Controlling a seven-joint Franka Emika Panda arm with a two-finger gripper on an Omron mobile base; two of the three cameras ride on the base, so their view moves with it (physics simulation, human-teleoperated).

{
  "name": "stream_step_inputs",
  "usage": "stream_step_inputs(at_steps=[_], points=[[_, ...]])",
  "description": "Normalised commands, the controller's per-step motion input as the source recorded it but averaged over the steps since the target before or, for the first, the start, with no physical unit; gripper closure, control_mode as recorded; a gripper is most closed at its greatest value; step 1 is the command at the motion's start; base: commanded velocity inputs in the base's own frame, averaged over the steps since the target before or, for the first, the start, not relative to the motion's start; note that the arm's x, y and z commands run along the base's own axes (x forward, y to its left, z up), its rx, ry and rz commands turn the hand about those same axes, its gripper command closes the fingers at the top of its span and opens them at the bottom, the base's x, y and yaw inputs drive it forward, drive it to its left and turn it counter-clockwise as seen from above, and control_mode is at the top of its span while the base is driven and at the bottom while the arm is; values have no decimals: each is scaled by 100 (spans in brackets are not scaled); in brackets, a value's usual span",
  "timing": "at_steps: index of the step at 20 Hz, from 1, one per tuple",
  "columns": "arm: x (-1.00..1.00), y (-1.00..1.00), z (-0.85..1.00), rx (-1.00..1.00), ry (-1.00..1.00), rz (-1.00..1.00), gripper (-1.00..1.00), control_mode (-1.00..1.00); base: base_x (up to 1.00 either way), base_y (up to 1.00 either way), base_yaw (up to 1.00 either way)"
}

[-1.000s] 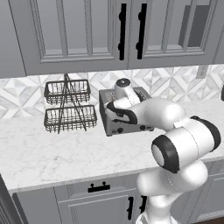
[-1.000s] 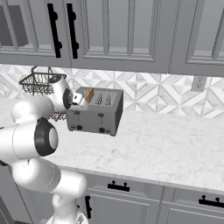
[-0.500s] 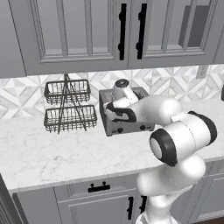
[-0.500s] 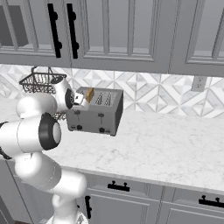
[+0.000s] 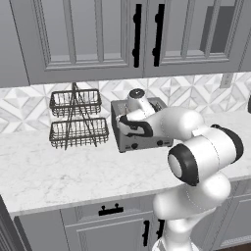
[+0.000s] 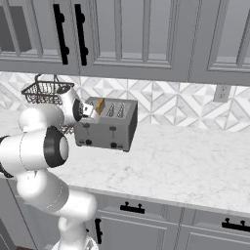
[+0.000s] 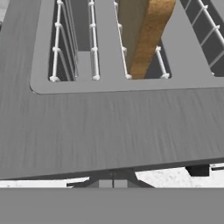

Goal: Start the toaster. Once the lever pops up, take the bread to the plate on the dining counter.

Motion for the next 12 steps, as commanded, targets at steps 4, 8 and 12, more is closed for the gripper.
stream_step_inputs(at_steps=[4, 8, 12], points=[[0, 0, -43, 0, 0, 0, 100, -100, 0, 0, 0], [0, 0, -36, 0, 0, -1, 100, -100, 0, 0, 0], [-11, 0, -47, 0, 0, 0, 100, -100, 0, 0, 0]])
